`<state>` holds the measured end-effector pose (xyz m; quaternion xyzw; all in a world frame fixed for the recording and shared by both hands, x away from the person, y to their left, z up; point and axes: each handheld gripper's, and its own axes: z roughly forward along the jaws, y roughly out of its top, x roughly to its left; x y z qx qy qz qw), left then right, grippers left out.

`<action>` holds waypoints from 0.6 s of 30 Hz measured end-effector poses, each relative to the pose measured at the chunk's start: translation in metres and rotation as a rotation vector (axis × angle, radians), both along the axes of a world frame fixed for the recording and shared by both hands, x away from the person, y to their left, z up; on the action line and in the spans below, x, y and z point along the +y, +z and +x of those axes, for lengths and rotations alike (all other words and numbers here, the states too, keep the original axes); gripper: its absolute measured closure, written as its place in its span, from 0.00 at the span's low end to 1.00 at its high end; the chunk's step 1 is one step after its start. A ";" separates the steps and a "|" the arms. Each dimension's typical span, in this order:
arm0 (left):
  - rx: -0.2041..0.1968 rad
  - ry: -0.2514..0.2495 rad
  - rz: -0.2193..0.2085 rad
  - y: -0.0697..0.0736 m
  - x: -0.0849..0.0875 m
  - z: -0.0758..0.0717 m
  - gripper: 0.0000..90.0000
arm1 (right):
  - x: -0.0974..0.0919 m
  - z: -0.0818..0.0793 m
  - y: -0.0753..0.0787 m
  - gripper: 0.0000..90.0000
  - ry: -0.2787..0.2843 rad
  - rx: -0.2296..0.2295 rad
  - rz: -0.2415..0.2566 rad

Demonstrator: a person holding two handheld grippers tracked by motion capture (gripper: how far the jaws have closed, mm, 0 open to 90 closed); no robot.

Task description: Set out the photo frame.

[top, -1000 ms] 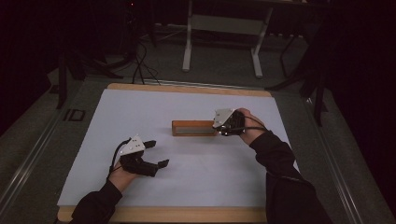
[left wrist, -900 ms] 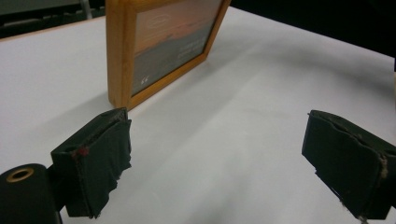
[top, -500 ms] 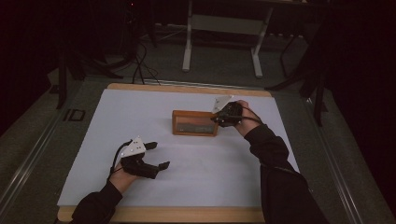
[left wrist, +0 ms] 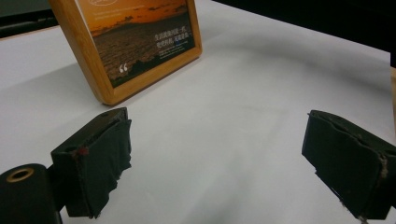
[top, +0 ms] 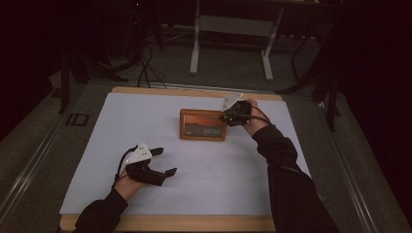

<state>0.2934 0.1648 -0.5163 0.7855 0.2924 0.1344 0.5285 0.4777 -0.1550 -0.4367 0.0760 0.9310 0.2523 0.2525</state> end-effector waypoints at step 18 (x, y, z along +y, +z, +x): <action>0.006 -0.012 0.008 -0.002 -0.001 0.000 0.09 | 0.001 0.000 0.003 0.59 -0.063 0.006 0.048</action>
